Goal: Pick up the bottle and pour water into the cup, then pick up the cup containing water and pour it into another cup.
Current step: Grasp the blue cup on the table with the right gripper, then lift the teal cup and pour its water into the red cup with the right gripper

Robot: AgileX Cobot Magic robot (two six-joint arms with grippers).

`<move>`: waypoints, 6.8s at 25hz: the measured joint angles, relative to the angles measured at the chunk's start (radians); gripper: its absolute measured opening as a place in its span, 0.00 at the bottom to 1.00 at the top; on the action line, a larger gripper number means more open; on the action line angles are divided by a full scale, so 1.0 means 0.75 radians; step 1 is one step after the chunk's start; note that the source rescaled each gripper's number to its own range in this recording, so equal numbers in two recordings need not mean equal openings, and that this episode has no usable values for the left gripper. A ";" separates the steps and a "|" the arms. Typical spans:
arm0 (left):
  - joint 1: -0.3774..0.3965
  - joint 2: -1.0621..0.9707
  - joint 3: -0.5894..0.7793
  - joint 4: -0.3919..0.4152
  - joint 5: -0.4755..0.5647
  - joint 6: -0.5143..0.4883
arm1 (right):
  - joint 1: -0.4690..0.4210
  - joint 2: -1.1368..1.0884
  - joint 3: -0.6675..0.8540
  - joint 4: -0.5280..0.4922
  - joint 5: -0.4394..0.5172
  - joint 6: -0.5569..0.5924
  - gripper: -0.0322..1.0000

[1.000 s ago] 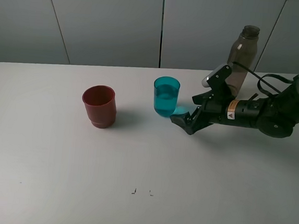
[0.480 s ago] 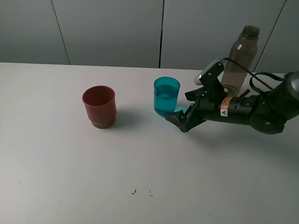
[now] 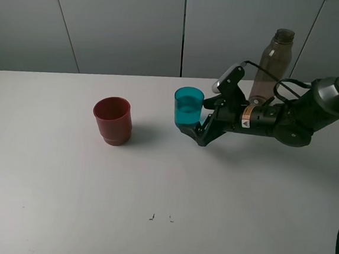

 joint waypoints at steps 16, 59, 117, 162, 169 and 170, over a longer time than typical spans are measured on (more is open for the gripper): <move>0.000 0.000 0.000 0.000 0.000 0.000 | 0.021 0.043 -0.074 0.046 0.000 -0.008 0.99; 0.000 0.000 0.000 0.000 0.000 0.000 | 0.024 0.051 -0.131 0.044 0.006 -0.027 0.99; 0.000 0.000 0.000 0.000 0.000 -0.009 | 0.098 -0.077 -0.159 0.044 0.117 0.102 0.14; 0.000 0.000 0.000 0.000 0.000 -0.009 | 0.528 -0.150 -0.601 -0.049 0.825 0.068 0.14; 0.000 0.000 0.000 0.000 0.000 -0.009 | 0.528 -0.150 -0.601 -0.049 0.830 -0.039 0.14; 0.000 0.000 0.000 0.000 0.000 -0.009 | 0.528 -0.150 -0.601 -0.049 0.830 -0.051 0.14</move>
